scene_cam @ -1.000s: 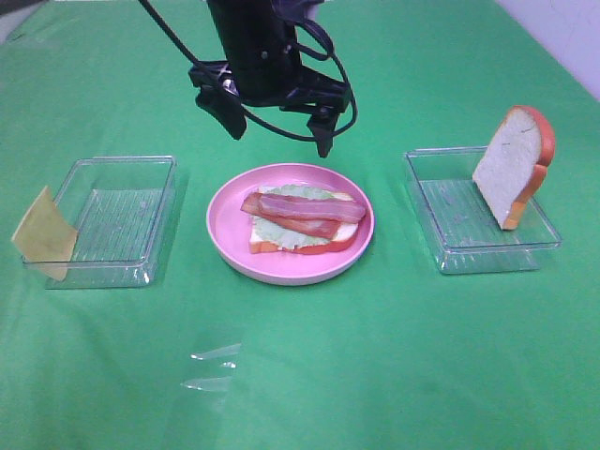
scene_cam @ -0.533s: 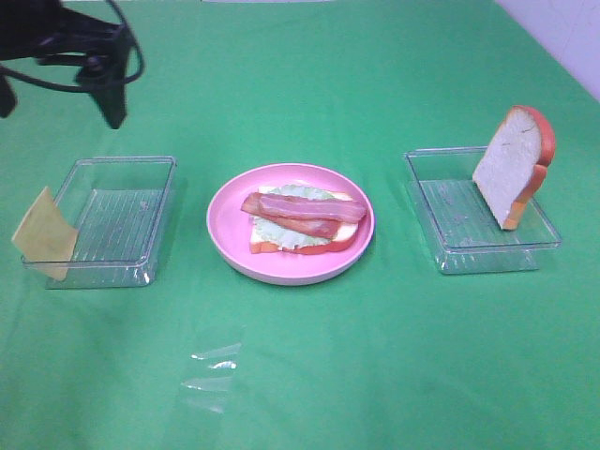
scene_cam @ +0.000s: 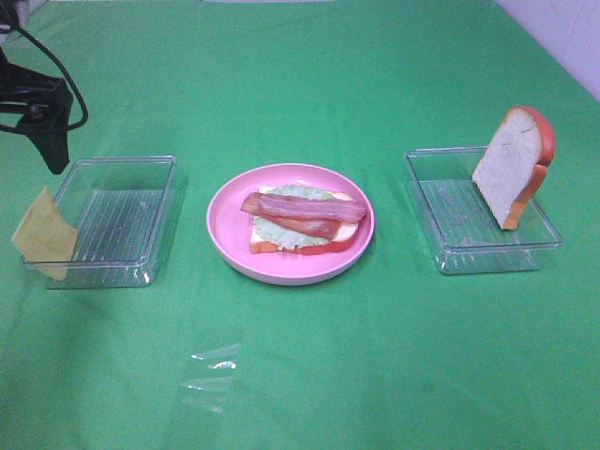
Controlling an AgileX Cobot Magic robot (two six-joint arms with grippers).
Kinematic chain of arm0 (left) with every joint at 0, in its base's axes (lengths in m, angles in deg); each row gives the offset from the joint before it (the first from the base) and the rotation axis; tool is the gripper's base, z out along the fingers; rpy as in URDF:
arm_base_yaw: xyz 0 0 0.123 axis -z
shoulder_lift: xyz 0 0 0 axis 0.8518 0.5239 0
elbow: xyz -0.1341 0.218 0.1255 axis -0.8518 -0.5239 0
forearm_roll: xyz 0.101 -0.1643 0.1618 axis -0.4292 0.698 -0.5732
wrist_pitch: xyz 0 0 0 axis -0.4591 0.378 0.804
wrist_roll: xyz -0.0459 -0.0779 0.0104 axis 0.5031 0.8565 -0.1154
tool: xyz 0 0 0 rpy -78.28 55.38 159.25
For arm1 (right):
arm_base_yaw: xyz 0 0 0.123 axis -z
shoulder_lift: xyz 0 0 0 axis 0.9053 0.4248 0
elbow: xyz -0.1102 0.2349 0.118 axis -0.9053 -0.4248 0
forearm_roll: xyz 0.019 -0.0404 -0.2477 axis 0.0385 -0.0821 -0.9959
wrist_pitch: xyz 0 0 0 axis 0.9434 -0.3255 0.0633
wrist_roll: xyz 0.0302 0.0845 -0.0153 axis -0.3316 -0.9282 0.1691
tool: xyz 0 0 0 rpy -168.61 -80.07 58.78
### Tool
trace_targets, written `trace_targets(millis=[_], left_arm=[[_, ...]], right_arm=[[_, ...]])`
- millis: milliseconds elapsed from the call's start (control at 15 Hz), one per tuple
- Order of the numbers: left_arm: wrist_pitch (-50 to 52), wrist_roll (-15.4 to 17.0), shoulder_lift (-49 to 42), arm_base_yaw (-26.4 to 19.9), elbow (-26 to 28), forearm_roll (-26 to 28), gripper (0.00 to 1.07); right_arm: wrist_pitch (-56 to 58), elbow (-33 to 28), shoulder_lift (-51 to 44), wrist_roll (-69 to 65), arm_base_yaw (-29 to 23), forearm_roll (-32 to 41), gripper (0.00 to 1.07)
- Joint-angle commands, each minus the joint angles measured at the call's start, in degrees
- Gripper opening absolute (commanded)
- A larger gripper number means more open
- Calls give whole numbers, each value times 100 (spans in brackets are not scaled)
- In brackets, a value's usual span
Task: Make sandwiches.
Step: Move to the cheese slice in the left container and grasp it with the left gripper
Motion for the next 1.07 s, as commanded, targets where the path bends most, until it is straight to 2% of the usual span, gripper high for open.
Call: trace_targets(millis=[67, 267, 733, 867, 1000, 1067], left_arm=[[-281, -17, 504, -6, -52, -92, 101], [-223, -34, 894, -11, -52, -327, 101], [355, -11, 1375, -17, -29, -315, 99], [413, -11, 1387, -17, -29, -246, 94], [430, -63, 1387, -17, -29, -178, 84], [430, -57, 1387, -17, -29, -172, 74]], right_arm=[[-6, -11, -166, 46, -6, 34, 94], [-6, -11, -166, 46, -6, 40, 94], [-6, -11, -166, 46, -6, 57, 94], [-6, -11, -166, 46, -6, 57, 94], [-6, -11, -166, 46, -6, 57, 94], [-6, -11, -166, 46, -6, 57, 94]])
